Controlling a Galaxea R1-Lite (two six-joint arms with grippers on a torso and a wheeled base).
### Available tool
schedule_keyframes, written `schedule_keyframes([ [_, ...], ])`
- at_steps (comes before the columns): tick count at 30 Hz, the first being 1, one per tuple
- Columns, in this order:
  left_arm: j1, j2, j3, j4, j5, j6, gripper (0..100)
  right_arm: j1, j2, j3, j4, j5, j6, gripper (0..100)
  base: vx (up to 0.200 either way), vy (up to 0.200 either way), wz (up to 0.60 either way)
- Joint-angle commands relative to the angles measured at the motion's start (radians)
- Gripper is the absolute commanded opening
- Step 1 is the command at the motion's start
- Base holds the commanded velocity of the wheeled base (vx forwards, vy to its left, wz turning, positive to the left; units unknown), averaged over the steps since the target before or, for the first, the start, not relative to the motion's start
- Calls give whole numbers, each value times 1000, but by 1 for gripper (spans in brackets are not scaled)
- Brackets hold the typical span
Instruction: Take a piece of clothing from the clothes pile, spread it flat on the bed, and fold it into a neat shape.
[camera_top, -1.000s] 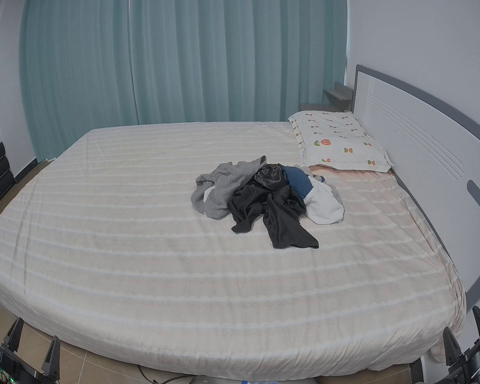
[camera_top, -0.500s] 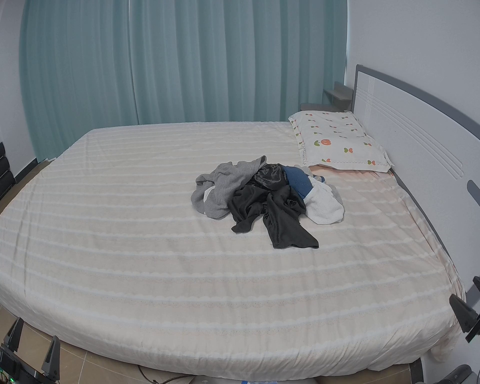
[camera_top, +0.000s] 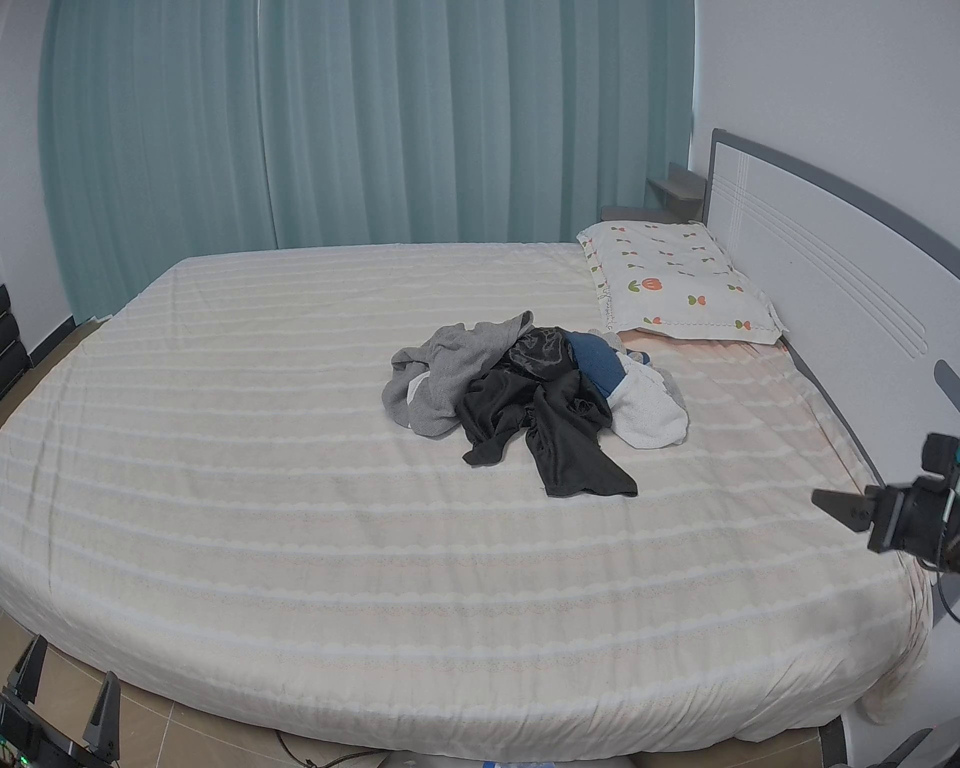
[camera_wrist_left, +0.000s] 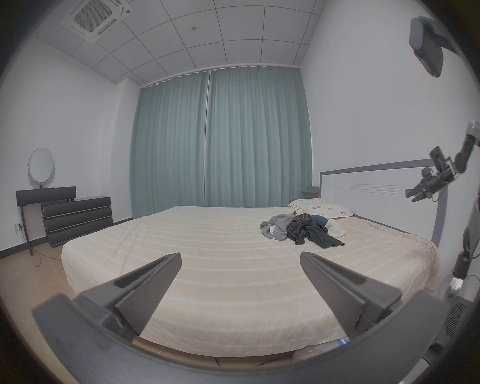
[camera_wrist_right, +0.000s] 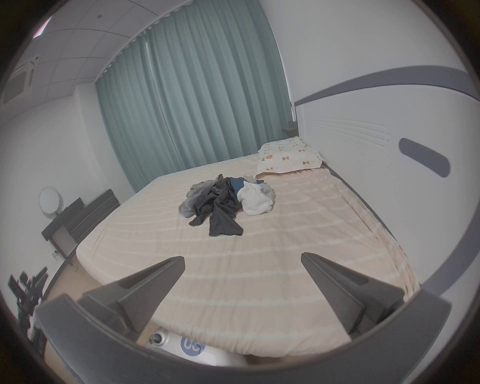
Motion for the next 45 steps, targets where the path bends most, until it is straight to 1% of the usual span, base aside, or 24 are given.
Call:
schedule_keyframes([
  [1,0,-18,16,0,0,0,100,131,1029,-651,-148,-142,204,100,0,0,0],
  [2,0,-18,16,0,0,0,100,145,1092,-750,-102,-159,213,100,0,0,0],
  [3,2,-18,16,0,0,0,100,150,1121,-793,-86,-161,220,100,0,0,0],
  [8,0,-18,16,0,0,0,100,165,1214,-935,-40,-162,237,100,0,0,0],
  [12,0,-18,16,0,0,-2,100,165,1276,-1022,-19,-162,240,100,0,0,0],
  [13,0,-18,16,0,0,0,100,162,1315,-1068,-8,-162,240,100,0,0,0],
  [21,0,-18,16,0,0,0,100,156,1440,-1215,-4,-164,263,100,0,0,0],
  [28,0,-18,16,0,0,0,100,171,1480,-1275,-4,-164,277,100,0,0,0],
  [34,0,-18,16,0,0,-2,100,171,1510,-1344,-4,-194,279,100,0,0,0],
  [35,0,-18,16,0,0,0,100,171,1513,-1352,-4,-196,279,0,0,0,0],
  [41,0,-18,16,0,0,0,100,193,1530,-1369,4,-194,280,0,0,0,0],
  [45,0,-18,16,0,0,0,100,197,1523,-1378,6,-193,305,0,0,0,0],
])
